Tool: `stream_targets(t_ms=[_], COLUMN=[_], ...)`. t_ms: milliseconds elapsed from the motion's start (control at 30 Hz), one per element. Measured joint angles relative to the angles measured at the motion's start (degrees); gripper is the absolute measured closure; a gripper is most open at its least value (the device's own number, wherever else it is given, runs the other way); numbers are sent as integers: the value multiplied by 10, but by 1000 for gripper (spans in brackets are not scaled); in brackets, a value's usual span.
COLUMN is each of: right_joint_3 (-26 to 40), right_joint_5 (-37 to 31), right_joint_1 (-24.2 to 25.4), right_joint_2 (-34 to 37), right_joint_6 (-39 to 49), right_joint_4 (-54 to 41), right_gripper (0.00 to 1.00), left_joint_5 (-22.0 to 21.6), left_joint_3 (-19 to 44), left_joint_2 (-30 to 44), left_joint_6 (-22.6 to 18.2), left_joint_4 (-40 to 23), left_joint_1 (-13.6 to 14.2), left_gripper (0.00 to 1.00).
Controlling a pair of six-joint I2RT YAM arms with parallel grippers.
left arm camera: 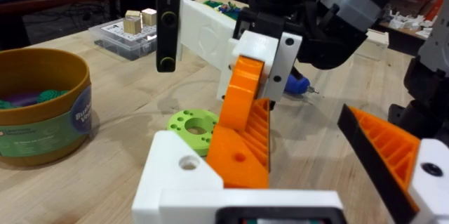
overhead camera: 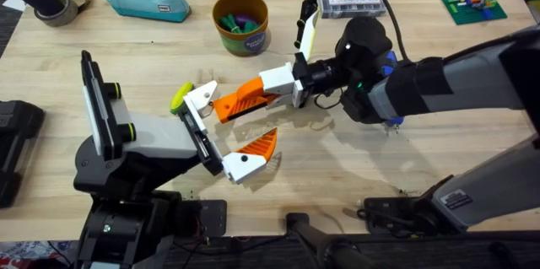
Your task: Pick up the gripper from the table and insert it into the empty holder that is missing its gripper. Then pick up a screw, insert it into the mounting hole, and use the screwdriver to tighten it. Finally, clean up the table by picking up the vegetable and placing it into the bucket.
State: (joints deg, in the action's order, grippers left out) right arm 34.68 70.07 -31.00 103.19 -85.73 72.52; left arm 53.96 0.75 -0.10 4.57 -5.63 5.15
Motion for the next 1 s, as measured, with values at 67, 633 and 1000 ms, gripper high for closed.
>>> stream_targets(t_ms=[67, 633, 1000], right_joint_3=[0, -16, -144], right_joint_5=[2, 59, 58], right_joint_1=[0, 30, 68], right_joint_2=[0, 2, -53], right_joint_6=[0, -50, -49], right_joint_4=[-5, 148, 150], right_gripper=[982, 982, 982], left_joint_5=[0, 7, 69], left_joint_3=[0, 0, 0], left_joint_2=[1, 1, 1], left_joint_6=[0, 0, -42], left_joint_4=[1, 0, -9], left_joint_1=[0, 0, 0], left_gripper=[9, 9, 9])
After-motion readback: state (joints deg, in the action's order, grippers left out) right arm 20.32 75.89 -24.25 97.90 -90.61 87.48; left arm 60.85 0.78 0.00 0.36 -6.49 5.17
